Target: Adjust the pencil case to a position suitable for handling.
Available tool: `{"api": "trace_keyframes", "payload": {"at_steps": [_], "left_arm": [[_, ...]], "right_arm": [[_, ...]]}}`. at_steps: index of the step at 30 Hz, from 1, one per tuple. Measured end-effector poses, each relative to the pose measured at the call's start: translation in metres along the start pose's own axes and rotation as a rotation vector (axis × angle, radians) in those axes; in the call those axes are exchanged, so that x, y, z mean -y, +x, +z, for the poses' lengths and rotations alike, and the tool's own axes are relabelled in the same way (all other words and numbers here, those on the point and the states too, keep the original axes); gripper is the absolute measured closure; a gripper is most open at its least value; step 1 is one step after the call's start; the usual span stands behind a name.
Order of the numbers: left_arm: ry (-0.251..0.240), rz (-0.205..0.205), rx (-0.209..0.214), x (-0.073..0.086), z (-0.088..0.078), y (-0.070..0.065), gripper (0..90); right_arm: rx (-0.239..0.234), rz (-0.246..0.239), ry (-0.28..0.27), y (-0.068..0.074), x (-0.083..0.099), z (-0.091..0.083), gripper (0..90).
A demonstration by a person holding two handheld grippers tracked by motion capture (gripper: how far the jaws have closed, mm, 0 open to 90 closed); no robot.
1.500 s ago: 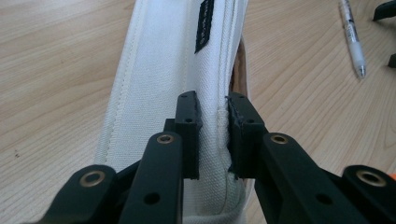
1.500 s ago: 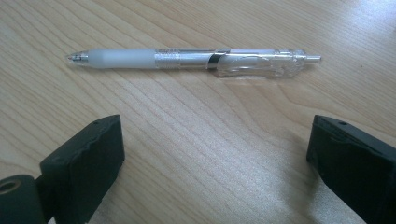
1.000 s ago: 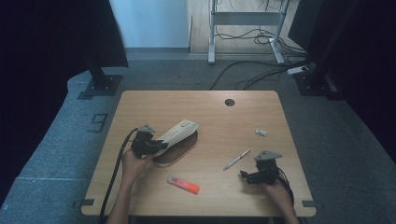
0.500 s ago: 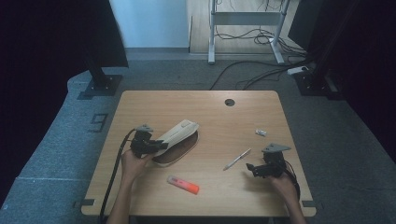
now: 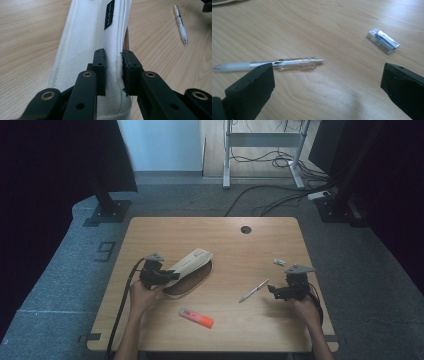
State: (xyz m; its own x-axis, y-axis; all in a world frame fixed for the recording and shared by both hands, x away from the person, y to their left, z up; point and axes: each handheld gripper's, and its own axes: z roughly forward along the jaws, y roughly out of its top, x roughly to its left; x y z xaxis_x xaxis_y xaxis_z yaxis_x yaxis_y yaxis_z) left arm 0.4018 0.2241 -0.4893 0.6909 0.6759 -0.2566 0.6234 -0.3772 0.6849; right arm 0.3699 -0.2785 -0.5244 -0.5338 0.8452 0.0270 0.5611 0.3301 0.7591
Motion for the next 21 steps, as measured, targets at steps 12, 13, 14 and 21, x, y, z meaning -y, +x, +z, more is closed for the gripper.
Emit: {"api": "trace_keyframes", "payload": {"at_steps": [12,13,14,21], "left_arm": [[-0.002,0.010,-0.004,0.000,-0.001,-0.001,75.1],[-0.002,0.010,-0.004,0.000,-0.001,-0.001,75.1],[-0.002,0.010,-0.004,0.000,-0.001,-0.001,75.1],[-0.004,0.010,-0.005,0.000,-0.001,-0.001,75.0]], "right_arm": [[0.019,0.042,0.019,-0.018,-0.016,0.014,2.7],[0.022,0.046,0.017,-0.020,-0.017,0.015,3.7],[0.025,0.045,0.017,-0.023,-0.017,0.016,4.0],[0.045,0.044,0.033,-0.040,-0.021,0.023,11.9]]}}
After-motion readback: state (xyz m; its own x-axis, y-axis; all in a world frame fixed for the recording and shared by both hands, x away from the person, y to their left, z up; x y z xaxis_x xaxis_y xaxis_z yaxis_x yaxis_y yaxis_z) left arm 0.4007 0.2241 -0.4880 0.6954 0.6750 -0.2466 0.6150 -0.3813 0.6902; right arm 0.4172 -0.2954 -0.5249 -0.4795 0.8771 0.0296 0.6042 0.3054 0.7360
